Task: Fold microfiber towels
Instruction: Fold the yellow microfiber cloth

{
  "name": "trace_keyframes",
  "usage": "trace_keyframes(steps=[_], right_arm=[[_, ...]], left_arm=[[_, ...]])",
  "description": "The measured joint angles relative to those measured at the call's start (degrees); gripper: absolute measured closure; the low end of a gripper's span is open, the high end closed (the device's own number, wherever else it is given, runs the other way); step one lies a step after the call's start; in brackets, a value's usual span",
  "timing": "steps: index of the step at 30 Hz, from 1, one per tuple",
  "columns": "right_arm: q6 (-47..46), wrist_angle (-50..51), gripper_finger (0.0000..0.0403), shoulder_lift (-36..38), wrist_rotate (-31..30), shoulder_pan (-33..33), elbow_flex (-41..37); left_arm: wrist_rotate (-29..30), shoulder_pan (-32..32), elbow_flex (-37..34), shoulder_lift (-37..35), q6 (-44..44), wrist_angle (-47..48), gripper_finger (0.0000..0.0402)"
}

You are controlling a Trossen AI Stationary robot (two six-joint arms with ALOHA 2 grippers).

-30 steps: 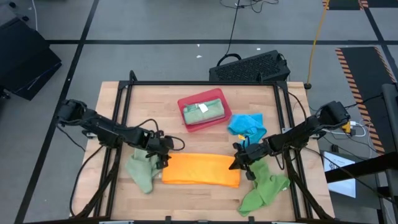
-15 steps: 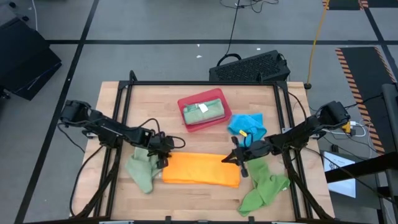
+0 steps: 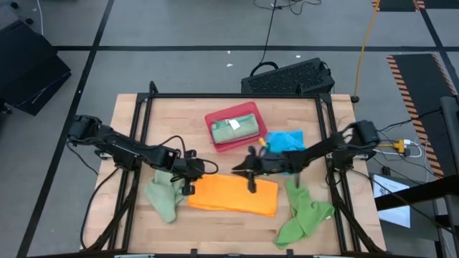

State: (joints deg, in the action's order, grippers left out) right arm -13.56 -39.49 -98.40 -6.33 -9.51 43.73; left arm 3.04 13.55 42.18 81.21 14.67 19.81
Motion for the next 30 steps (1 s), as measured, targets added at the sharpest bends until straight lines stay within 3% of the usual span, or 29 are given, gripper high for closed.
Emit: trace_keyframes(steps=[8,16,21,26,30], right_arm=[[3.44,2.02,0.0232,-14.02,10.93,2.44,16.25],[5.15,3.31,0.0201,-19.46,17.62,3.56,23.73],[5.27,4.26,0.0241,-19.47,20.02,4.08,23.99],[6.71,5.88,0.0328,-19.53,20.02,4.88,23.97],[10.55,6.37,0.0393,-19.51,19.02,5.15,23.97]], left_arm=[[3.67,3.83,8.16,-0.04,-1.50,7.30,0.0396],[7.09,7.55,9.89,-0.04,-1.01,7.40,0.0397],[8.58,7.93,9.89,-0.04,-0.63,7.21,0.0388],[9.09,7.95,9.89,-0.04,-0.85,6.78,0.0397],[9.58,7.91,9.89,-0.04,1.47,5.54,0.0376]])
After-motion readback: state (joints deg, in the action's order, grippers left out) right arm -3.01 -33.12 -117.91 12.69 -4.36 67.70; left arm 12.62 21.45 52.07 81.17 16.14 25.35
